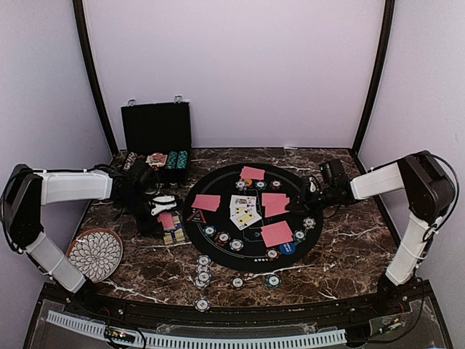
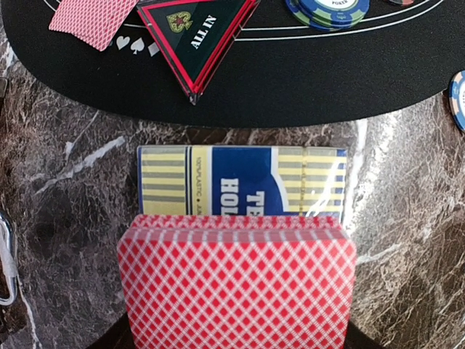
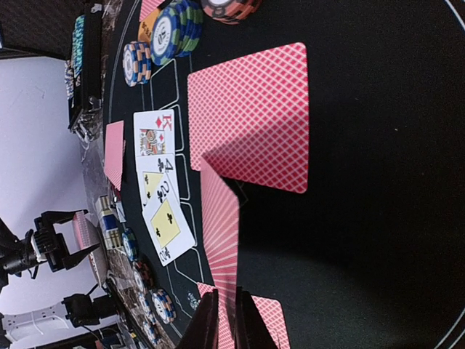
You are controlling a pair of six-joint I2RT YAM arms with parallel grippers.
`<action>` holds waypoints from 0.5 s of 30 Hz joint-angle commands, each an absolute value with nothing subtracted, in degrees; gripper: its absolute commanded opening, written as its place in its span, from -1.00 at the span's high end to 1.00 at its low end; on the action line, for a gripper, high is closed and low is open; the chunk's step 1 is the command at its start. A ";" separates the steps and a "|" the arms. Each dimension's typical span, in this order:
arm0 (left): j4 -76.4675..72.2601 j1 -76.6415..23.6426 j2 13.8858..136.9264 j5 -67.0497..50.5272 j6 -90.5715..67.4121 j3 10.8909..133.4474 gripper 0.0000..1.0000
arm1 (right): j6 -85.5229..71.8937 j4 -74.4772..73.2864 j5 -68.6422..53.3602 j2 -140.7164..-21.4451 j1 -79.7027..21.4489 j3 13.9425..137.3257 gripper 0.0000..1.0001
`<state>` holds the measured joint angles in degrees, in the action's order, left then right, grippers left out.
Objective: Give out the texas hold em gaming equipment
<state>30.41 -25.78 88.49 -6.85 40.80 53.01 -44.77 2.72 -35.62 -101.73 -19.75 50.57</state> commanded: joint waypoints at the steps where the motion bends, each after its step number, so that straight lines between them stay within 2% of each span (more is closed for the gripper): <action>1: 31.72 -23.35 85.57 -8.52 42.60 51.79 1.00 | -42.61 0.29 -33.67 -99.42 -19.42 51.58 0.79; 5: 32.90 -20.77 83.24 -8.20 45.27 50.05 1.00 | -42.20 -1.29 -33.25 -98.55 -19.42 51.98 0.60; 8: 33.00 -20.21 81.54 -7.61 47.19 47.31 1.00 | -41.87 -2.37 -32.92 -98.22 -19.42 52.20 0.39; 15: 33.79 -20.05 81.17 -8.07 49.13 43.24 1.00 | -40.94 -4.70 -31.64 -97.05 -19.42 52.88 0.09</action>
